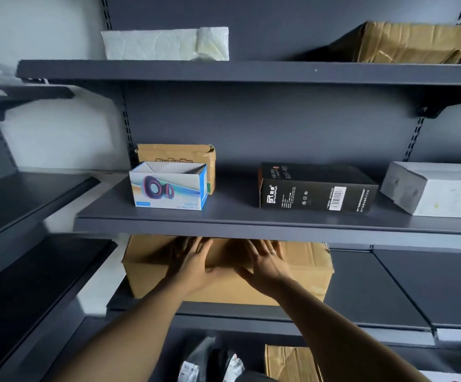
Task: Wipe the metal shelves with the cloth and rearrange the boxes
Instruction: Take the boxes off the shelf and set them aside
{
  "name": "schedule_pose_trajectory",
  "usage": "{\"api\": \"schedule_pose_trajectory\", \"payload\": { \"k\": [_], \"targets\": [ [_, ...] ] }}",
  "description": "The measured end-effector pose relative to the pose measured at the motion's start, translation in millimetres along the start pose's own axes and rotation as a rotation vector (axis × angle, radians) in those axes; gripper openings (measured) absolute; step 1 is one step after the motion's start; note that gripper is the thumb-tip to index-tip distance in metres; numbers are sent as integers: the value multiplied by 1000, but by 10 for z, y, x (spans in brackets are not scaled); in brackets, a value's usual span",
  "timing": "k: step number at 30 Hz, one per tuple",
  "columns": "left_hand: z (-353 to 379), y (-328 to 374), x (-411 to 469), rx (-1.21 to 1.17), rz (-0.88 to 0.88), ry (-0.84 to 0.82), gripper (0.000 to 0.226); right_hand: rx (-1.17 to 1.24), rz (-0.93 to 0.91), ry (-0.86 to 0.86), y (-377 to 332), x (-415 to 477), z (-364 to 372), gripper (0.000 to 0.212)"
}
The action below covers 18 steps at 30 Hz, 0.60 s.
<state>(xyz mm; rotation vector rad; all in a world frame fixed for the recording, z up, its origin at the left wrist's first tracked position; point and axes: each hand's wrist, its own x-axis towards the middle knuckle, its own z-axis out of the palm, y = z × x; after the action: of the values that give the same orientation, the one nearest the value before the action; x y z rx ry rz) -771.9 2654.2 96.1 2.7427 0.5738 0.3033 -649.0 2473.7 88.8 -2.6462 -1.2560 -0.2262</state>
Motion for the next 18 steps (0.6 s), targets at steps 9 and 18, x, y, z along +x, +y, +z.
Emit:
{"api": "schedule_pose_trajectory", "payload": {
  "k": [9,18],
  "targets": [
    [214,-190,232,124,-27,-149,98,-81,-14,-65,178,158,152,113],
    [86,-60,59,336,10,-215,104,-277,-85,-92,174,41,84,124]
  ]
}}
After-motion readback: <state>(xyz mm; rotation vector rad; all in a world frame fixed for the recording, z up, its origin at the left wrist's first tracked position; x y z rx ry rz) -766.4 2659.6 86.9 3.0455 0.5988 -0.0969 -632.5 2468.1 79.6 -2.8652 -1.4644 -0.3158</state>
